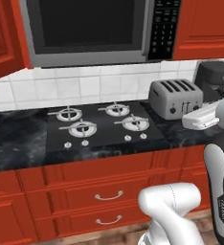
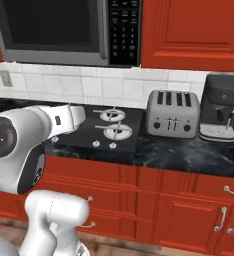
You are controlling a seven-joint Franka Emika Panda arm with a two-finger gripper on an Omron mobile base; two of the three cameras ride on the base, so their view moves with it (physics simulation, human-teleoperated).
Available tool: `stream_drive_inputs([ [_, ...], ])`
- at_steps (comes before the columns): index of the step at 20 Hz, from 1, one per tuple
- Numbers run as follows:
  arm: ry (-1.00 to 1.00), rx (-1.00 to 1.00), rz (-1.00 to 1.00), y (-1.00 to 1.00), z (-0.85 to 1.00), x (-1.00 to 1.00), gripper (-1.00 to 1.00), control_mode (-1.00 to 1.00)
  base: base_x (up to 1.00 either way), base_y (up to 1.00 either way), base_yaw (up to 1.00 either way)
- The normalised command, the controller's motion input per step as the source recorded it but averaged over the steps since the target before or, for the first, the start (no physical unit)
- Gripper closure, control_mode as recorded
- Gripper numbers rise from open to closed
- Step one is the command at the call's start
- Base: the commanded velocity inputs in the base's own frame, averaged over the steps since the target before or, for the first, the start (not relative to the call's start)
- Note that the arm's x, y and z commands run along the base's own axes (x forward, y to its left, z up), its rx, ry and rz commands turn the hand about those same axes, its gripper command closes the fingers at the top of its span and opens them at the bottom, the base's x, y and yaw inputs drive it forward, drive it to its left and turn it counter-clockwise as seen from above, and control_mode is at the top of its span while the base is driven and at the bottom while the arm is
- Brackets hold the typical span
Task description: Close all open cabinet doors.
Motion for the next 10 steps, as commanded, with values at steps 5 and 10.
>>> stream_drive_inputs([
  [5, 0.00, 0.00, 0.00, 0.00, 0.00, 0.00, -1.00, 1.00, 0.00, 1.00, 0.00],
  [10, 0.00, 0.00, 0.00, 0.00, 0.00, 0.00, -1.00, 1.00, 0.00, 1.00, 0.00],
])
